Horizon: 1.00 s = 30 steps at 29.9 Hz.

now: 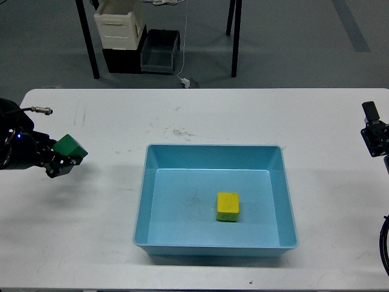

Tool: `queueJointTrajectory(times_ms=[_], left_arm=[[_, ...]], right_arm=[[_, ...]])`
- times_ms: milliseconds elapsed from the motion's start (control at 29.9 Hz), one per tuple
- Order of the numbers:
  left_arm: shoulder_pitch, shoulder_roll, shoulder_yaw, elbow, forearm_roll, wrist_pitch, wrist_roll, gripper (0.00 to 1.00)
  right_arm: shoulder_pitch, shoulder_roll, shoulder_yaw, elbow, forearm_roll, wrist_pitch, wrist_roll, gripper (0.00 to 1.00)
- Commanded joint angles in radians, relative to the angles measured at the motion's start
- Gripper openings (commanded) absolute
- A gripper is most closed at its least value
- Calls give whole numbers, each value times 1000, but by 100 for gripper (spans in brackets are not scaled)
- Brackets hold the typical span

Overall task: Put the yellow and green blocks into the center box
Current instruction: 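Lift the green cube and carry it into the blue box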

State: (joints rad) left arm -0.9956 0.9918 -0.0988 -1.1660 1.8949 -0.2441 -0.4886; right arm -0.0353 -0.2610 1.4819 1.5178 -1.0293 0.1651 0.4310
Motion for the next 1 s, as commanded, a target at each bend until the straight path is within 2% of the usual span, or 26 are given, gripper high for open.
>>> queueJointTrajectory(times_ms=[0,167,301,434,635,735,835,902,969], left_arm=[[-78,60,-1,-147,-108,-4,0,22],[-141,59,2,-352,-106,-40,0,22],[-181,-43,7,-405,-65,-124,0,22],[-202,-174,30,-393,80,-239,0,23],[-218,-303,125,-362,177,-245,0,24],[-219,-373,168,-307,225,-245,0,25],[-207,-433,195,-212,263,-245,0,35],[-202,-447,198,-192,263,-245,0,40],[-201,-452,198,-184,263,-245,0,52]], right_arm=[[-3,0,-2,-8,0,-13,0,100],[-5,0,0,-11,0,-18,0,100],[-6,0,0,-11,0,-19,-1,100],[-8,5,-2,-11,0,-35,-1,100],[-14,3,0,-13,0,-41,-1,100],[-15,6,-2,-13,0,-41,-1,100],[-15,8,-2,-11,0,-39,0,100],[-15,8,-2,-11,0,-39,-1,100],[-15,8,-2,-13,0,-39,-1,100]])
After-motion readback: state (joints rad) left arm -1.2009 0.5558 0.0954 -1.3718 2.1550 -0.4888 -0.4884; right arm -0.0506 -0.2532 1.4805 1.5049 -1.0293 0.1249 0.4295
